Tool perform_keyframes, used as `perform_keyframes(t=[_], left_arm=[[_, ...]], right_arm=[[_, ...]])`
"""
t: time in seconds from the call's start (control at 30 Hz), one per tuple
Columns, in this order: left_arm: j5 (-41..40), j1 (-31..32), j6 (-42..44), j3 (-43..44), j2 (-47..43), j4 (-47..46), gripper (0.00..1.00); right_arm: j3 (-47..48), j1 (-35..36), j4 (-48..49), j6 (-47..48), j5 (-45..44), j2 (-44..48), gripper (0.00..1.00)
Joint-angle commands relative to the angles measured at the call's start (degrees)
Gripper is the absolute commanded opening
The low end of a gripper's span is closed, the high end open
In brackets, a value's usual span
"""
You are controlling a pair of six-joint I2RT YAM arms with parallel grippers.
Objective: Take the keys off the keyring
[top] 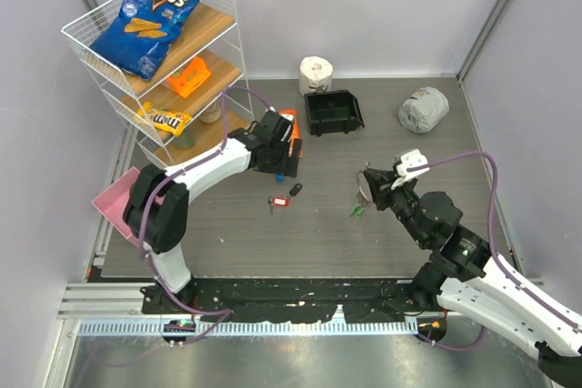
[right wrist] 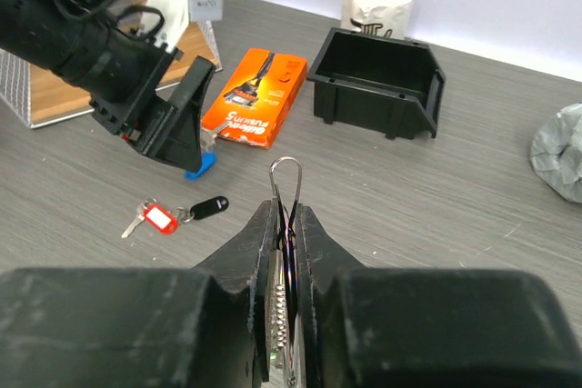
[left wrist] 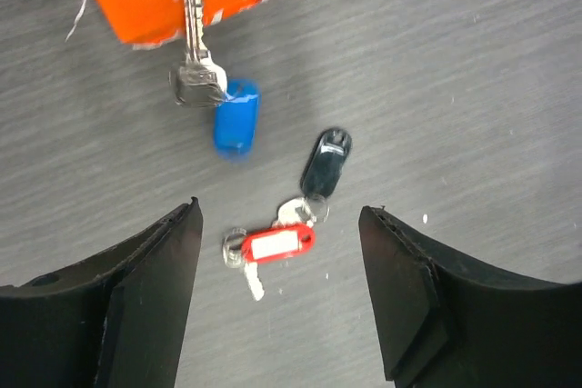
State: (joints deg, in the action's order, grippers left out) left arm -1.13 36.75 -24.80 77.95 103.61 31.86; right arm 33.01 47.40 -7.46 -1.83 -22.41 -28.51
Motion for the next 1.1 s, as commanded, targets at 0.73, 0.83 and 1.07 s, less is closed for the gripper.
perform_keyframes(t=[0.73,0.83,1.07], left_arm=[[37.94,0.34,8.63,-44.21,-43.33,-64.27,0.91],[41.46,0.34,6.26,-42.28,-40.95,-67.62,0.87],[48.14,0.25,0.11,-40.07,-36.12,-77.9,0.82]], right_arm=[[18.84,-0.38,6.58,-12.94,29.61,-16.83,0.05],[19.72,-0.38,6.94,-13.38,31.29,-17.19,0.05],[20.77,-0.38,6.67,-13.29,33.75,-16.75,0.05]])
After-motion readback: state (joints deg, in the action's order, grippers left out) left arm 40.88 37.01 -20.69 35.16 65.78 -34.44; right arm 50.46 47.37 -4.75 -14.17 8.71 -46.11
